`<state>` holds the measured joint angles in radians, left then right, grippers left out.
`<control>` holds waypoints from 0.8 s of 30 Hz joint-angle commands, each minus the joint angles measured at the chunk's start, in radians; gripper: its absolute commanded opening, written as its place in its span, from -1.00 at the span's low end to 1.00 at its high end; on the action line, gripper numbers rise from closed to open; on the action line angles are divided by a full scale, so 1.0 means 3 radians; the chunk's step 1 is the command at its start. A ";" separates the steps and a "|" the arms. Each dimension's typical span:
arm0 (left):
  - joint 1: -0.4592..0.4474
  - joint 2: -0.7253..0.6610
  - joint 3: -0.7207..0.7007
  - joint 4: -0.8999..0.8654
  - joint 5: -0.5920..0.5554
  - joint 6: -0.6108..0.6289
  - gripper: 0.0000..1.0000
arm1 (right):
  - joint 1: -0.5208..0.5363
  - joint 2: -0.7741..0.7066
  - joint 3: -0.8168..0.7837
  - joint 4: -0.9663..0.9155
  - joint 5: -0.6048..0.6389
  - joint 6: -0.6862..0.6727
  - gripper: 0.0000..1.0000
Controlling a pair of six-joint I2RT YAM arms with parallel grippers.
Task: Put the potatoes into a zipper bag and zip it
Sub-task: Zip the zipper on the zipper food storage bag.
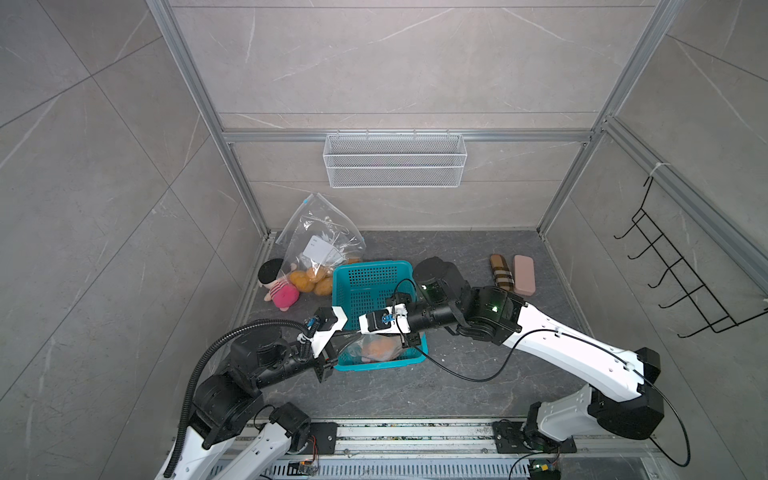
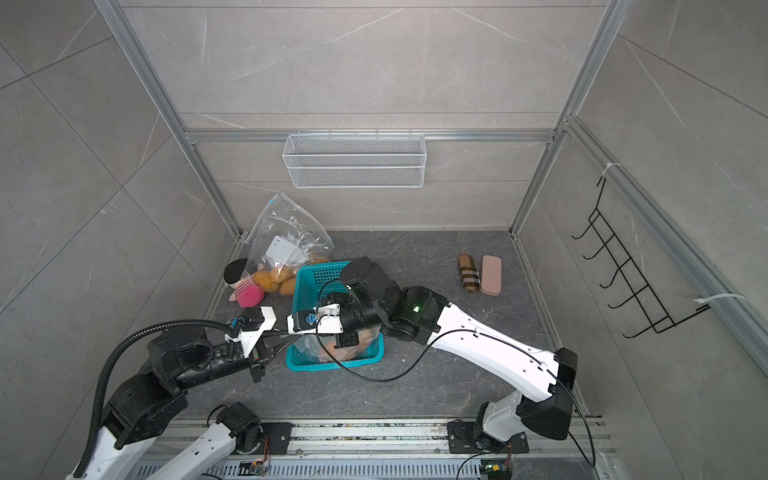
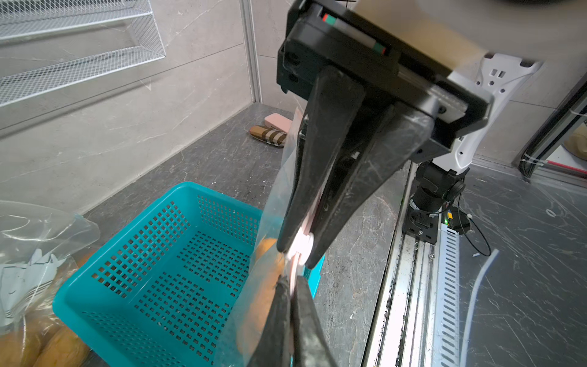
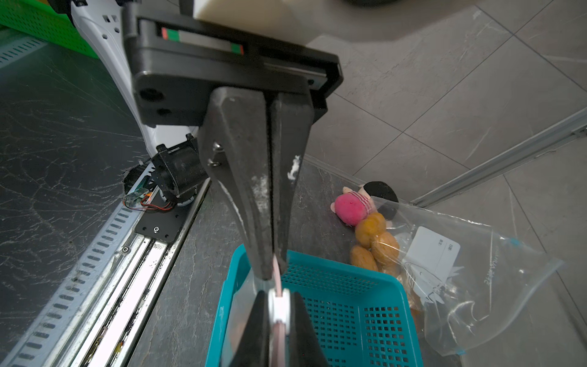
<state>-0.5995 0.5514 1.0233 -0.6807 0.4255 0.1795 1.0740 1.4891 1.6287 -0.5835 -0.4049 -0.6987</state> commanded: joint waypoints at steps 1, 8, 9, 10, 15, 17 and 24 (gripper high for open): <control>0.0004 0.0084 0.0383 -0.0013 0.0026 0.0171 -1.00 | 0.0010 0.0087 0.0179 -0.0234 0.0070 0.0105 -0.93; 0.0006 0.0309 0.0884 -0.0281 0.0031 0.0308 -1.00 | 0.0009 0.0192 0.0488 -0.0440 0.0086 0.0156 -0.93; 0.0005 0.0320 0.0915 -0.0282 0.0041 0.0325 -1.00 | 0.0010 0.0207 0.0533 -0.0475 0.0094 0.0161 -0.93; 0.0007 0.0338 0.0937 -0.0285 0.0053 0.0338 -1.00 | 0.0010 0.0220 0.0555 -0.0515 0.0106 0.0161 -0.93; 0.0004 0.0436 0.0993 -0.0404 0.0143 0.0368 -1.00 | 0.0010 0.0188 0.0553 -0.0584 0.0181 0.0127 -0.92; 0.0004 0.0437 0.0976 -0.0419 0.0206 0.0357 -1.00 | 0.0009 0.0171 0.0545 -0.0623 0.0218 0.0096 -0.92; 0.0006 0.0392 0.0935 -0.0483 0.0259 0.0383 -1.00 | 0.0009 0.0142 0.0550 -0.0814 0.0380 -0.0031 -0.92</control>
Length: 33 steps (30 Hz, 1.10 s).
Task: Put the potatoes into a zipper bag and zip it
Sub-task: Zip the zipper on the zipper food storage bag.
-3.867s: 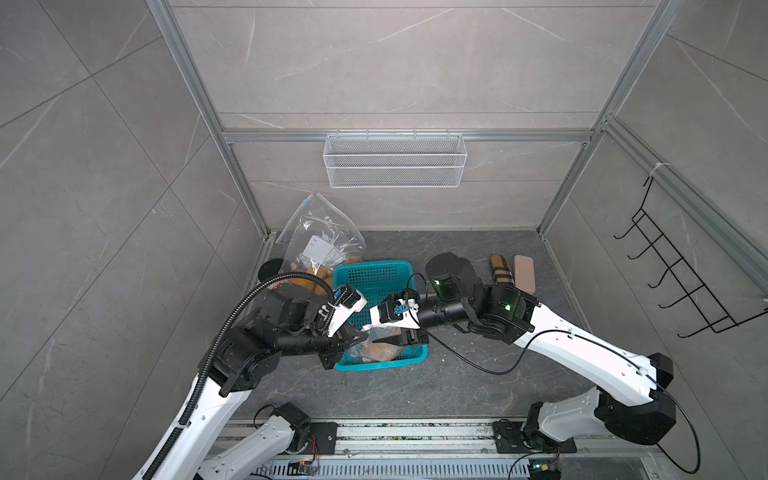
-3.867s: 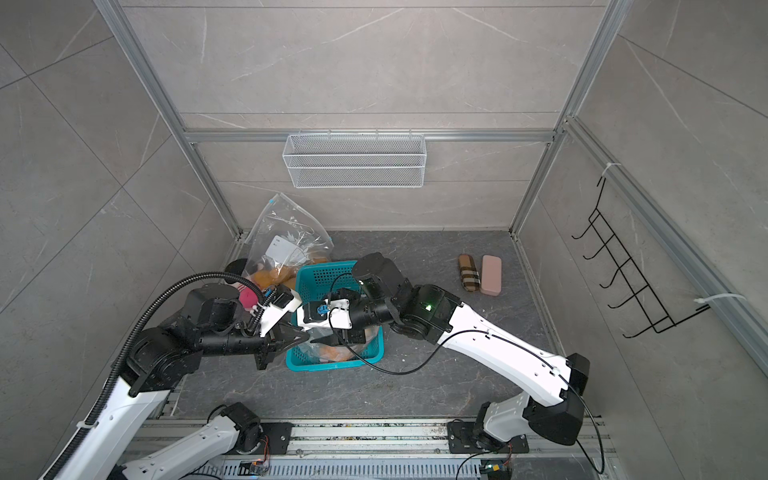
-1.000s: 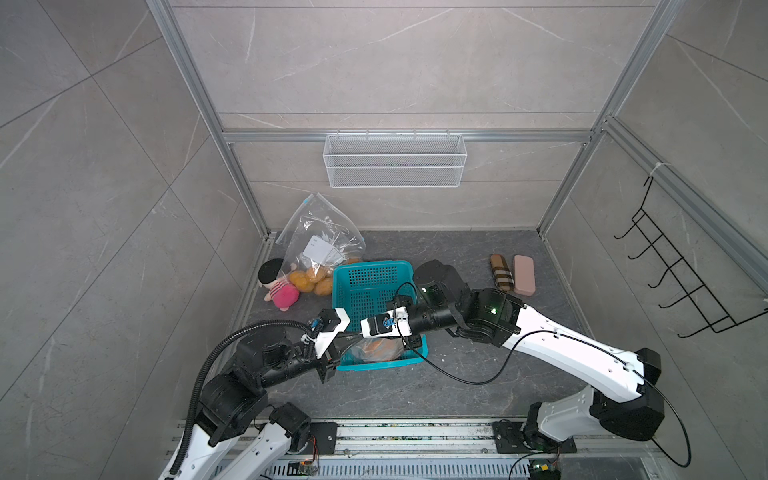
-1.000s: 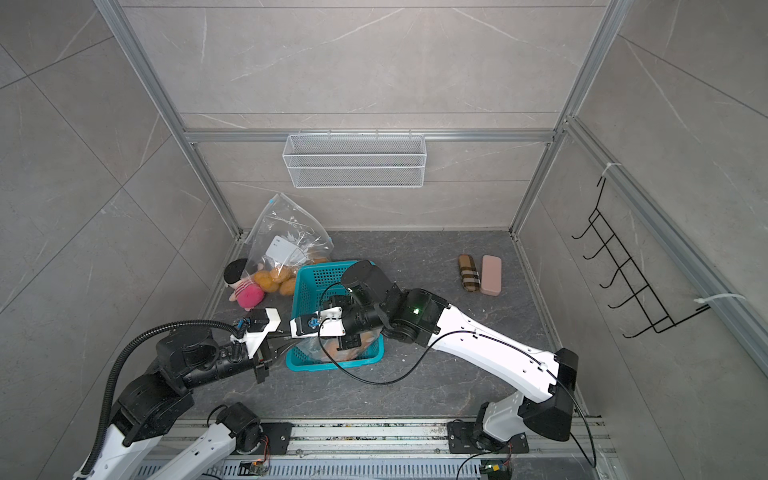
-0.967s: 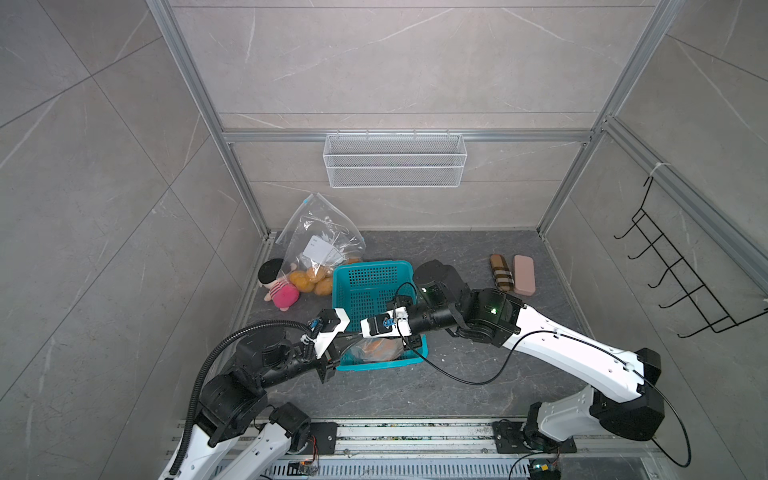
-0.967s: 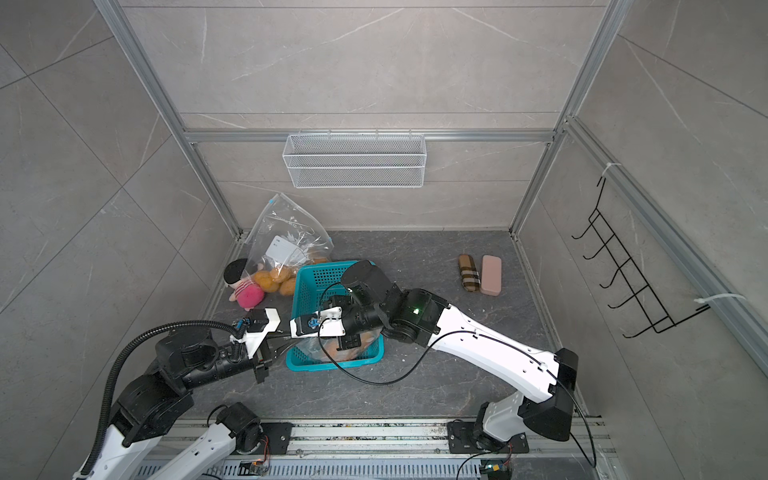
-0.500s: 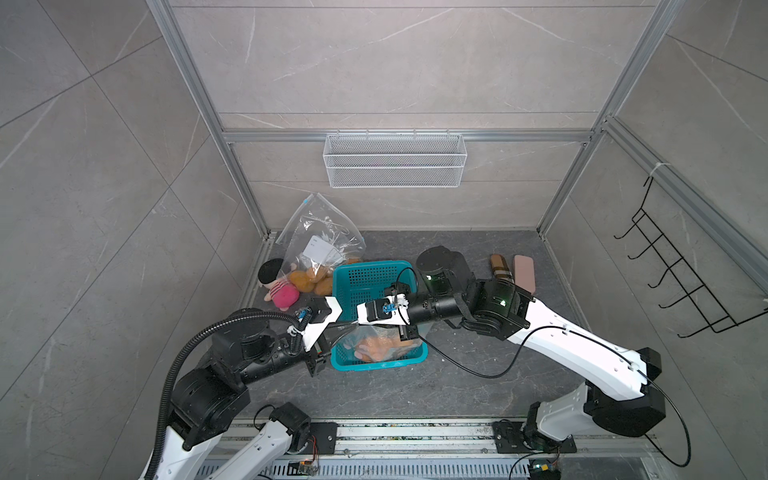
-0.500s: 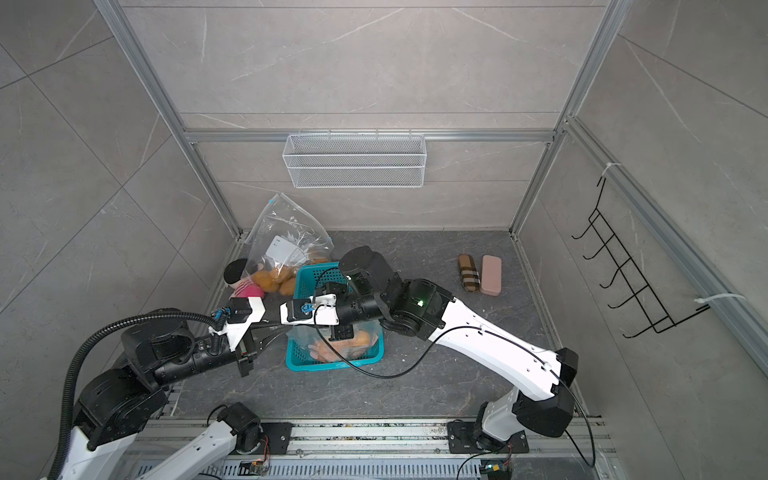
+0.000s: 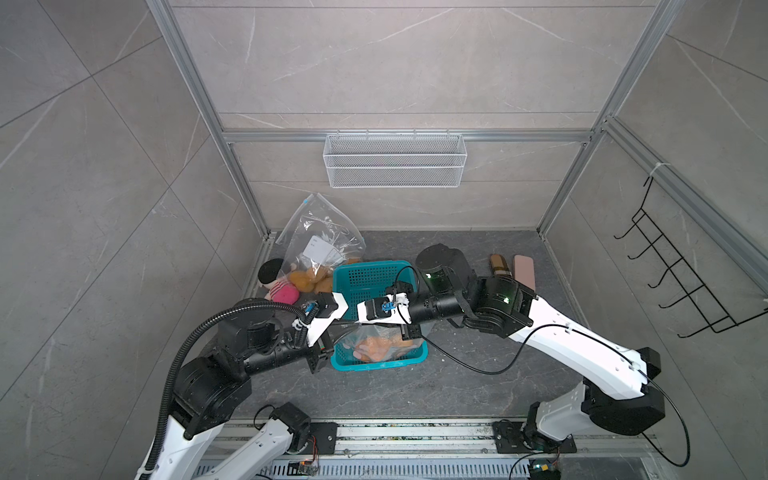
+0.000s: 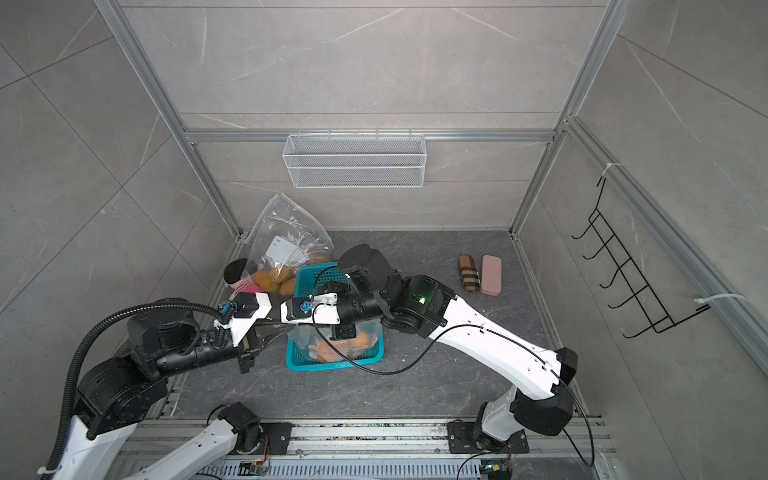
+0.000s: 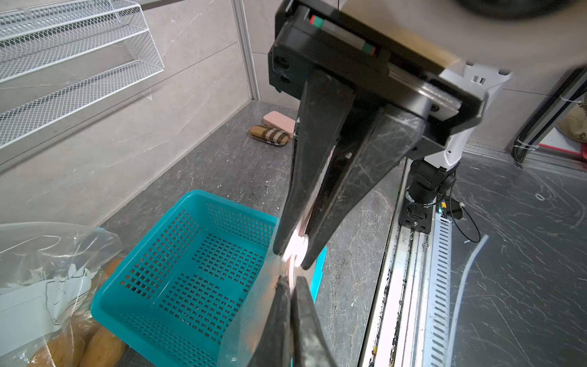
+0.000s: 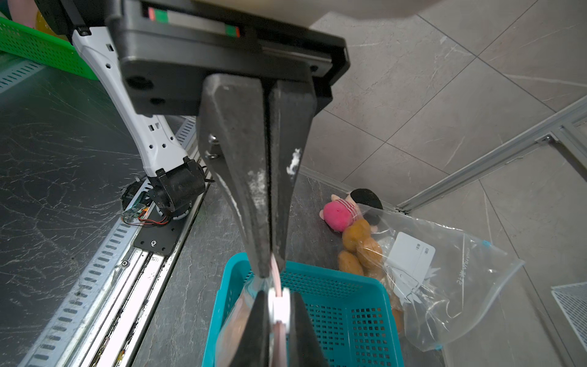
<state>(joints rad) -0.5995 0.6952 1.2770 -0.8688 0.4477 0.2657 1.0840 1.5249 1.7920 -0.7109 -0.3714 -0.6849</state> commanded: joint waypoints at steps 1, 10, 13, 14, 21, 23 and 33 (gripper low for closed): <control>0.0007 -0.0100 0.0079 0.0146 0.0171 0.0096 -1.00 | -0.0022 0.0013 0.0009 -0.0433 0.0285 -0.0100 -0.92; 0.0004 -0.0155 0.0052 0.0107 0.0164 0.0122 -1.00 | -0.0023 -0.0011 -0.0002 -0.0620 0.0410 -0.0166 -0.92; 0.0007 -0.0162 0.0054 0.0101 0.0155 0.0132 -1.00 | -0.0024 -0.0017 0.0005 -0.0675 0.0448 -0.0180 -0.92; 0.0009 -0.0166 0.0054 0.0102 0.0154 0.0129 -1.00 | -0.0021 -0.0025 -0.0002 -0.0687 0.0462 -0.0181 -0.92; 0.0006 -0.0145 0.0085 0.0028 0.0155 0.0161 -1.00 | -0.0022 -0.0090 -0.0049 -0.0785 0.0536 -0.0160 -0.92; 0.0008 -0.0144 0.0085 0.0028 0.0145 0.0163 -1.00 | -0.0021 -0.0115 -0.0090 -0.0784 0.0575 -0.0156 -0.92; 0.0005 -0.0155 0.0064 0.0003 0.0176 0.0188 -1.00 | -0.0021 -0.0220 -0.0197 -0.0821 0.0639 -0.0135 -0.92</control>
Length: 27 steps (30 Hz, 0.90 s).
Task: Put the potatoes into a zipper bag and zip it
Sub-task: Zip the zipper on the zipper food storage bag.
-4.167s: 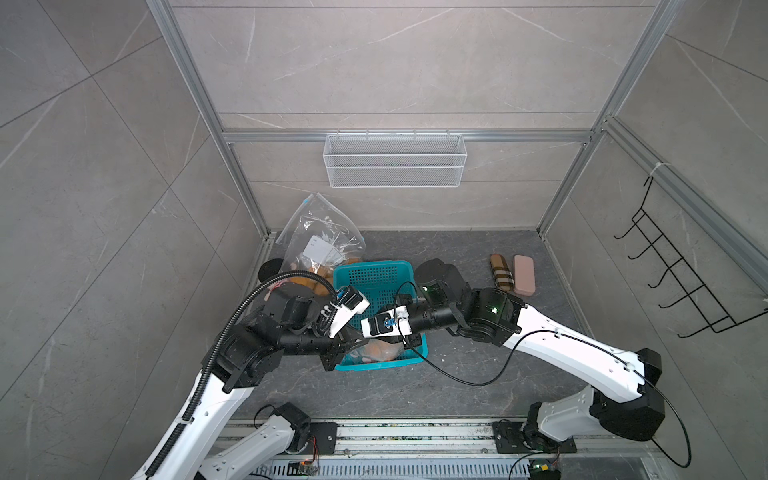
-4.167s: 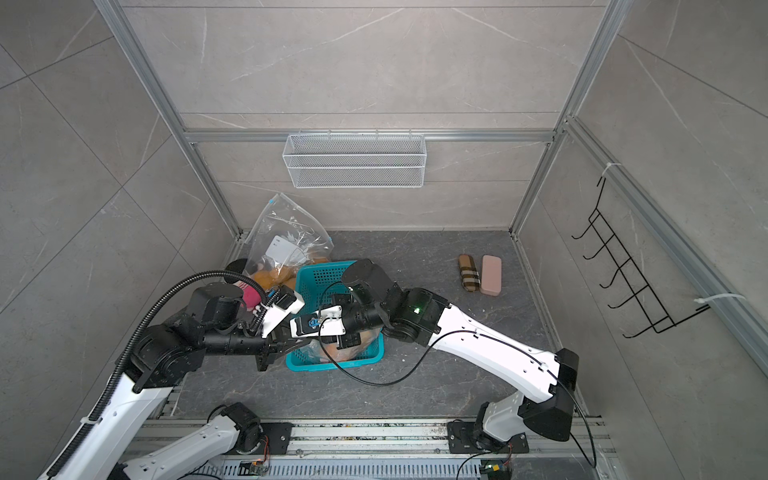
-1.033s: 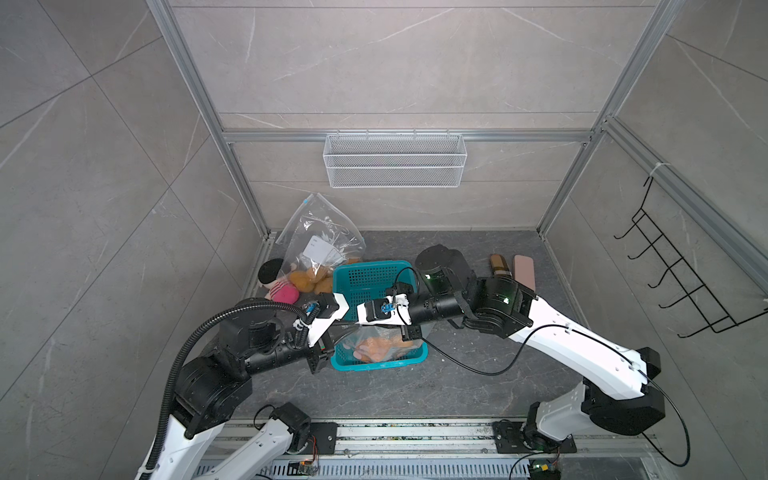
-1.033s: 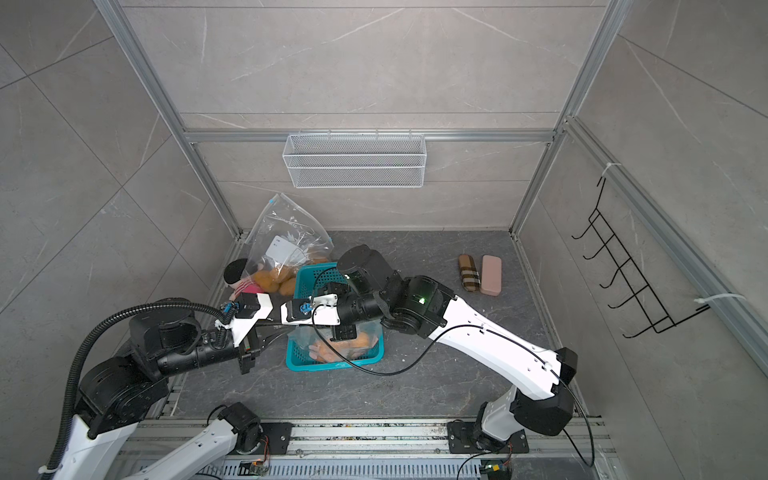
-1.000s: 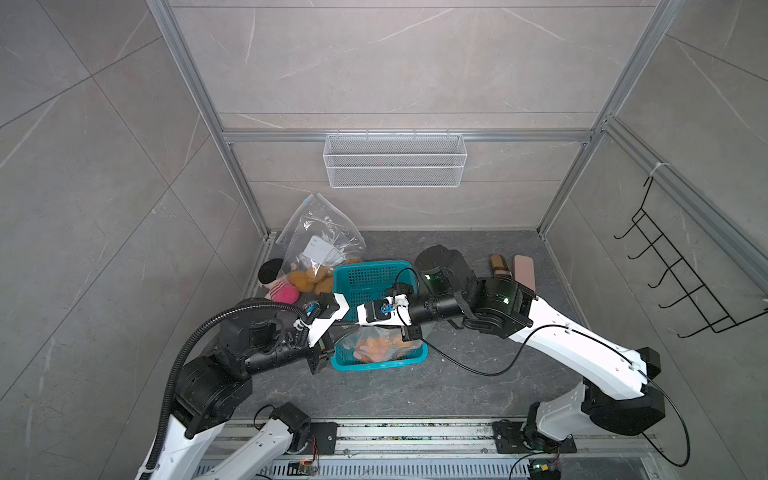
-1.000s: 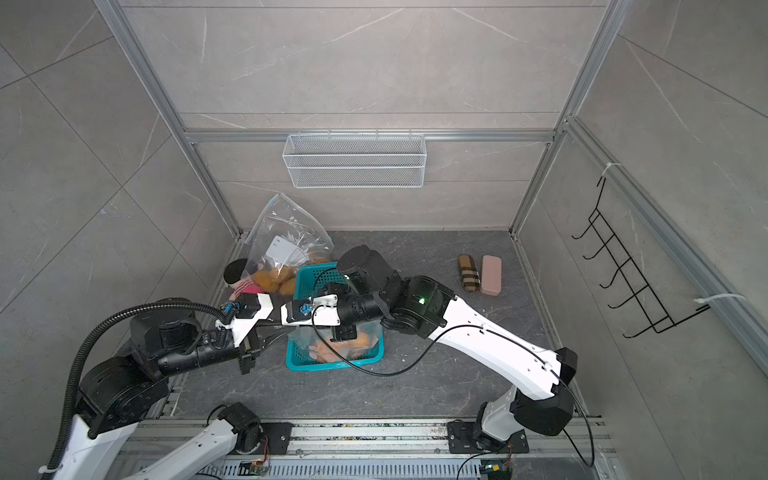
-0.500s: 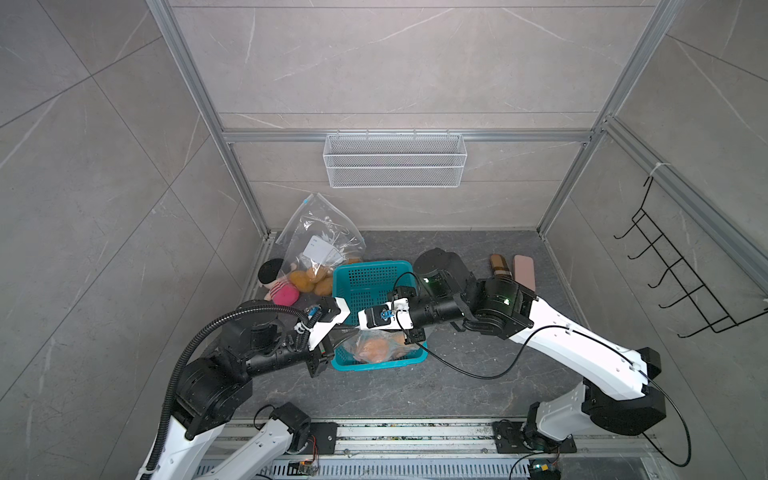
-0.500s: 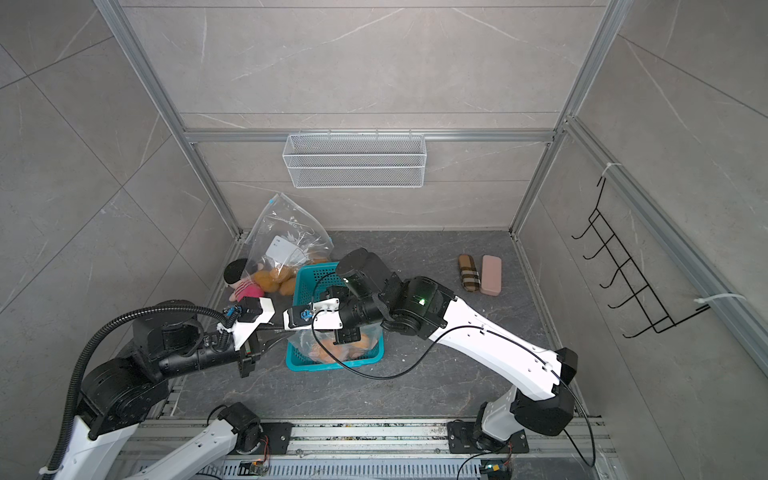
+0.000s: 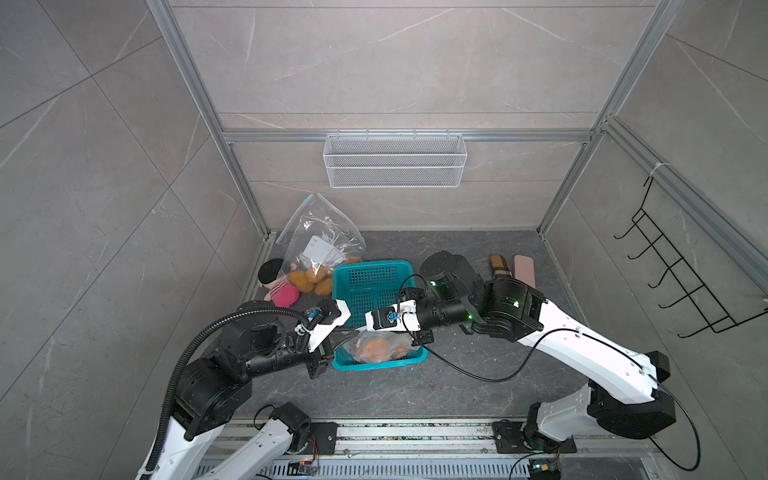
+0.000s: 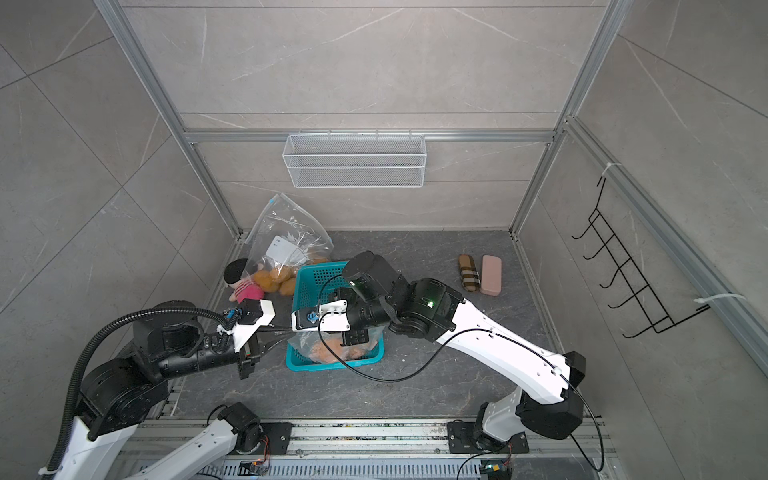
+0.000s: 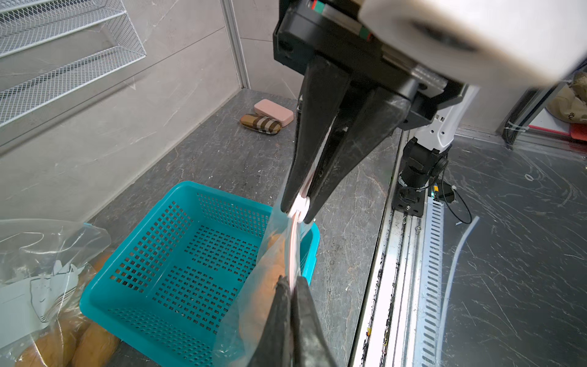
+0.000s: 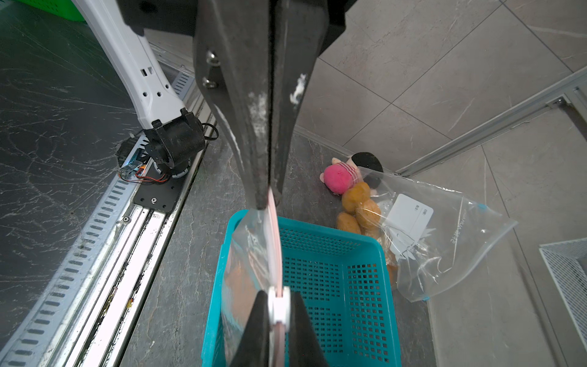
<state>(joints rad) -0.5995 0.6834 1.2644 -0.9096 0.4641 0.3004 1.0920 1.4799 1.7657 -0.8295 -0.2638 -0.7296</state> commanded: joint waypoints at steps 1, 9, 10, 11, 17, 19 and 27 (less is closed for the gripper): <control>0.0009 -0.0111 0.0111 0.0138 0.0123 0.0072 -1.00 | -0.0051 -0.0082 -0.0119 -0.0430 0.0290 0.0013 -0.92; 0.0005 -0.0122 0.0119 0.0100 0.0082 0.0050 -1.00 | -0.0054 -0.0155 -0.0170 -0.0466 0.0377 0.0024 -0.92; 0.0005 -0.0121 0.0120 0.0093 0.0078 0.0053 -1.00 | -0.0055 -0.0164 -0.0174 -0.0477 0.0387 0.0024 -0.92; 0.0005 -0.0123 0.0121 0.0087 0.0066 0.0052 -1.00 | -0.0056 -0.0172 -0.0181 -0.0482 0.0405 0.0024 -0.92; 0.0005 -0.0122 0.0129 0.0077 0.0032 0.0043 -1.00 | -0.0063 -0.0230 -0.0228 -0.0523 0.0488 0.0029 -0.92; 0.0005 -0.0123 0.0122 0.0082 0.0014 0.0044 -1.00 | -0.0061 -0.0259 -0.0255 -0.0523 0.0501 0.0029 -0.92; 0.0007 -0.0156 0.0111 0.0073 -0.0021 0.0046 -1.00 | -0.0071 -0.0388 -0.0374 -0.0543 0.0593 0.0049 -0.92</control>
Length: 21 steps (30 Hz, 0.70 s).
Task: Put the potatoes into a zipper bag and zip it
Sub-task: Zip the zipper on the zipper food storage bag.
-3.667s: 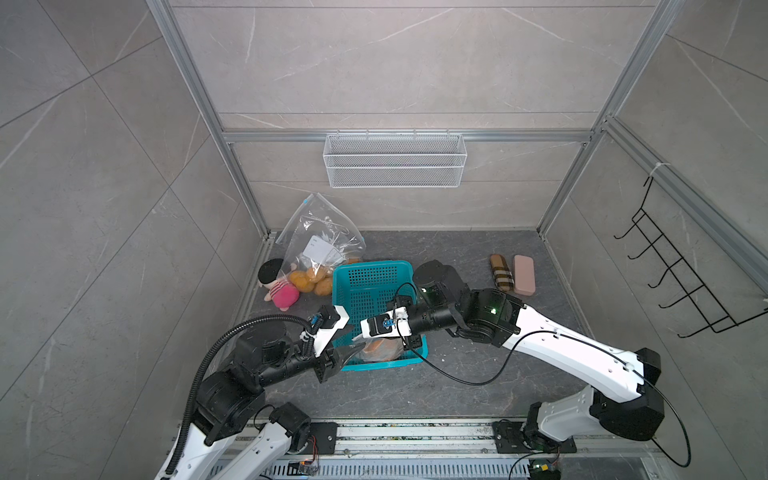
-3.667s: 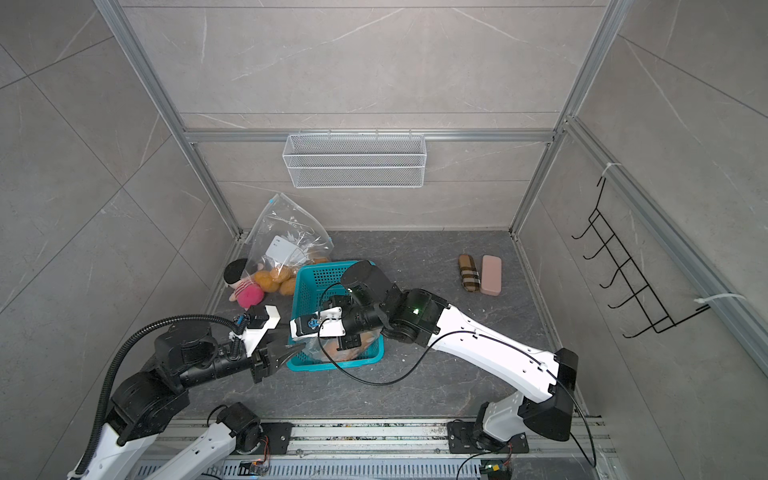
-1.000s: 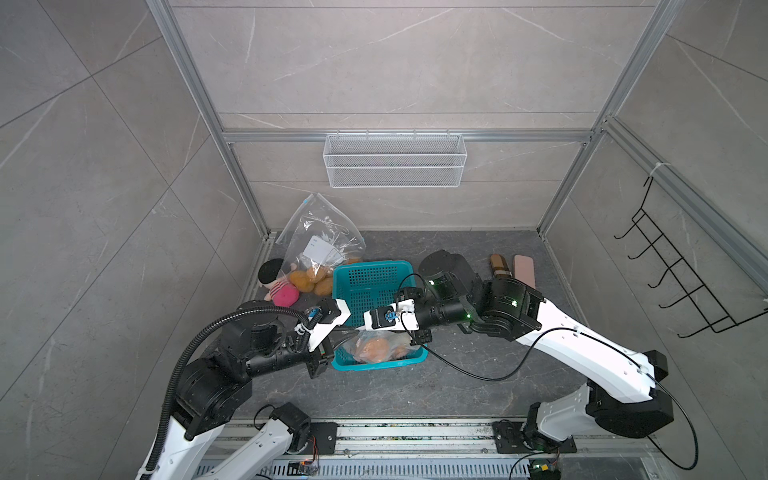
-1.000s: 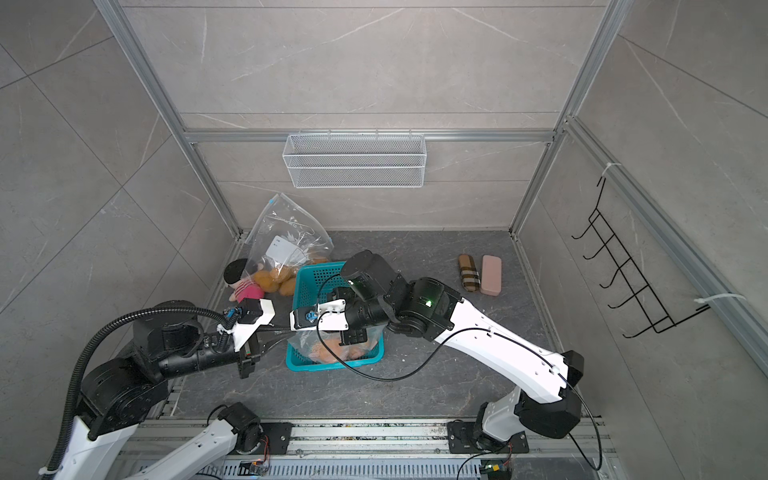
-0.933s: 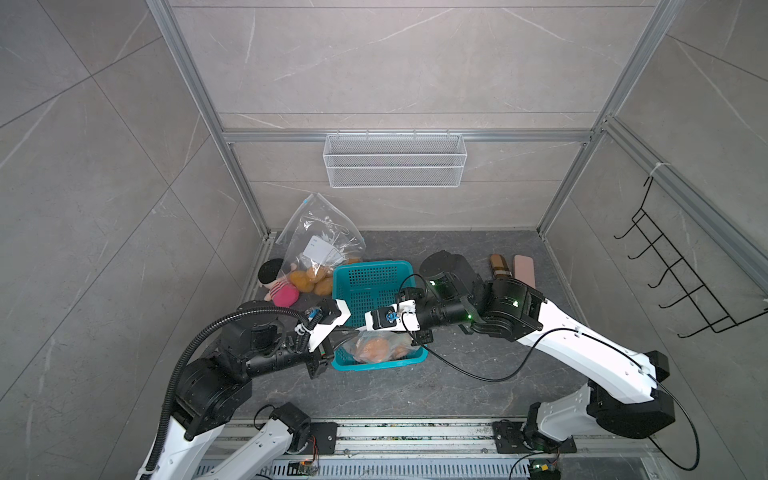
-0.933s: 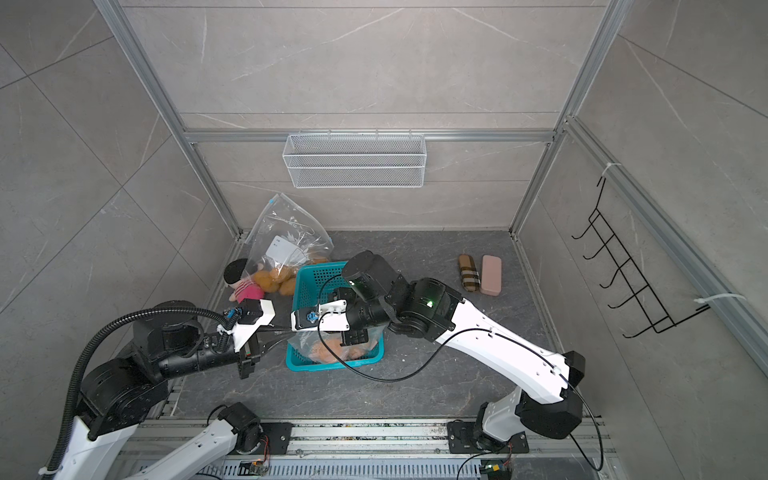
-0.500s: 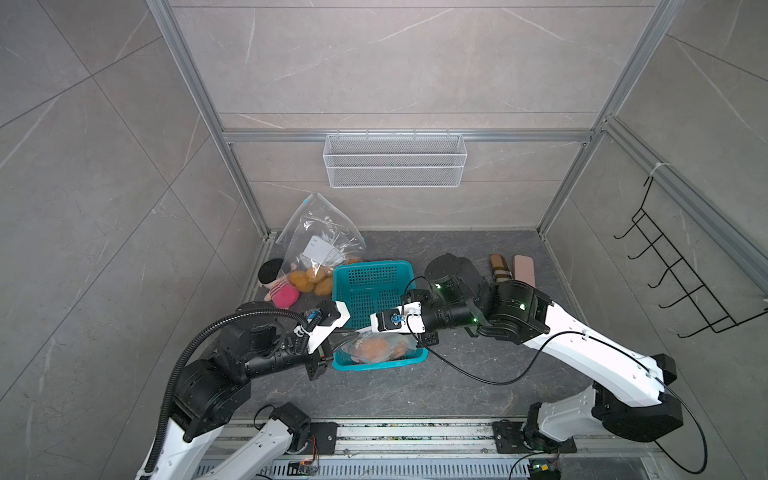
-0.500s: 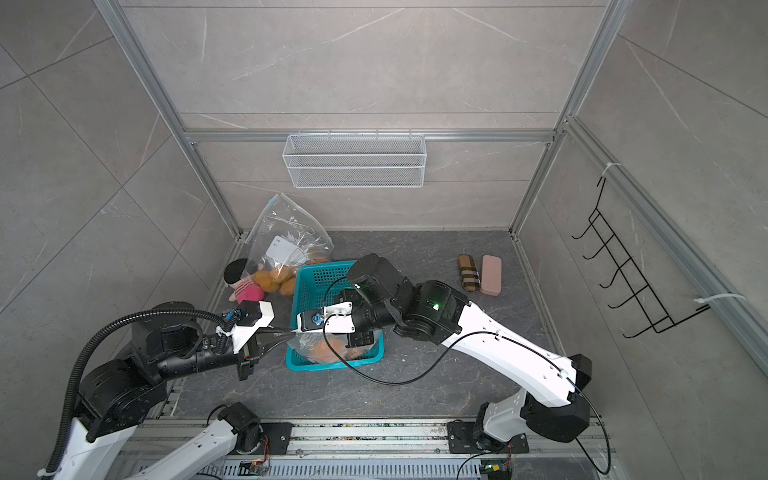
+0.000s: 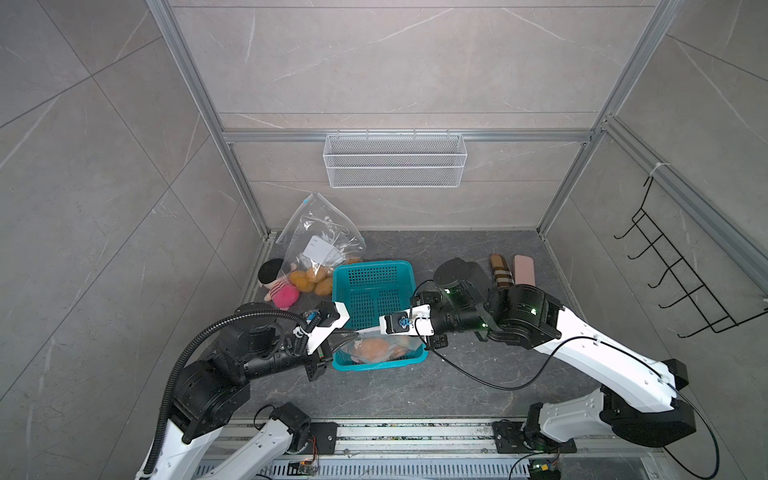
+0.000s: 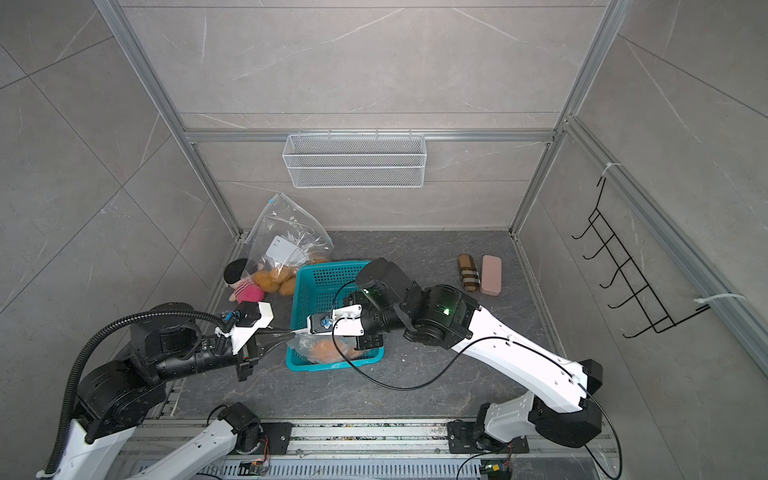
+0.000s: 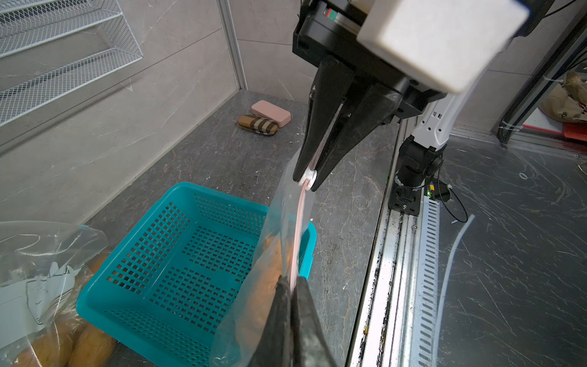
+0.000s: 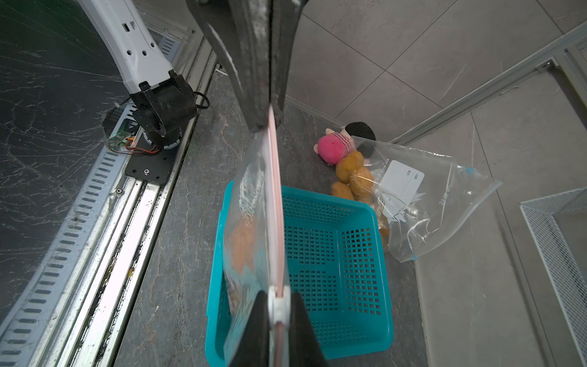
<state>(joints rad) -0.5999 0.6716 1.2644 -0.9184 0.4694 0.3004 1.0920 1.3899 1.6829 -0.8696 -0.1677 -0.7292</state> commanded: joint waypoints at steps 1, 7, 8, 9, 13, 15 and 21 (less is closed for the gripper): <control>0.0006 -0.0118 0.0116 0.0097 -0.0047 0.0051 -1.00 | -0.0075 -0.0099 -0.0107 -0.0415 0.0278 0.0053 -0.92; 0.0005 -0.0122 0.0136 0.0073 -0.0061 0.0050 -1.00 | -0.0085 -0.0147 -0.0140 -0.0450 0.0322 0.0068 -0.92; 0.0007 -0.0124 0.0137 0.0065 -0.0060 0.0053 -1.00 | -0.0086 -0.0154 -0.0142 -0.0458 0.0327 0.0072 -0.92; 0.0009 -0.0125 0.0142 0.0060 -0.0066 0.0053 -1.00 | -0.0086 -0.0164 -0.0146 -0.0468 0.0329 0.0073 -0.92; 0.0008 -0.0128 0.0147 0.0060 -0.0064 0.0056 -1.00 | -0.0095 -0.0199 -0.0183 -0.0476 0.0349 0.0084 -0.92; 0.0006 -0.0127 0.0152 0.0057 -0.0064 0.0057 -1.00 | -0.0096 -0.0205 -0.0185 -0.0491 0.0349 0.0087 -0.92; 0.0005 -0.0157 0.0142 0.0048 -0.0086 0.0068 -1.00 | -0.0102 -0.0253 -0.0210 -0.0527 0.0385 0.0091 -0.92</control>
<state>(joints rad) -0.5999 0.6533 1.2644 -0.9321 0.4538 0.3008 1.0809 1.3396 1.6424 -0.9131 -0.1204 -0.7254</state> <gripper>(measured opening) 0.055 0.104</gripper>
